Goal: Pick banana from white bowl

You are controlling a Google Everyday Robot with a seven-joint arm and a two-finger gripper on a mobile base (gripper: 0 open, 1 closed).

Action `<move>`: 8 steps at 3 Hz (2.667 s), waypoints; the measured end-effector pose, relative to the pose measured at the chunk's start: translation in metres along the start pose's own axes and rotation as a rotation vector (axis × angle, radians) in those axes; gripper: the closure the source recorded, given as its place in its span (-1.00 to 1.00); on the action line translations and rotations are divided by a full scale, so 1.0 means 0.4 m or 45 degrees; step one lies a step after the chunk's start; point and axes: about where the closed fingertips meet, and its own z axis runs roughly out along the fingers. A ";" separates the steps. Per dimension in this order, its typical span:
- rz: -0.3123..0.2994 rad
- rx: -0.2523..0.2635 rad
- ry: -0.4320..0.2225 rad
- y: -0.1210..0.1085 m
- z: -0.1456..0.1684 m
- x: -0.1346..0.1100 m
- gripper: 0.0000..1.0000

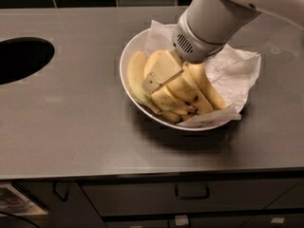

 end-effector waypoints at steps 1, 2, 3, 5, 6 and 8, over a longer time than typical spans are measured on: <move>0.070 0.049 -0.009 0.006 0.002 -0.008 -0.74; 0.107 0.102 -0.033 0.010 -0.015 -0.017 -0.54; 0.121 0.183 -0.070 0.013 -0.069 -0.028 -0.48; 0.135 0.258 -0.096 0.013 -0.123 -0.030 -0.38; 0.147 0.244 -0.081 0.006 -0.103 -0.024 -0.28; 0.171 0.208 -0.036 -0.017 -0.045 -0.010 -0.26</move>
Offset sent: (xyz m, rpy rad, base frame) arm -0.0019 0.0052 0.0166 -0.0058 -0.0909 -0.1680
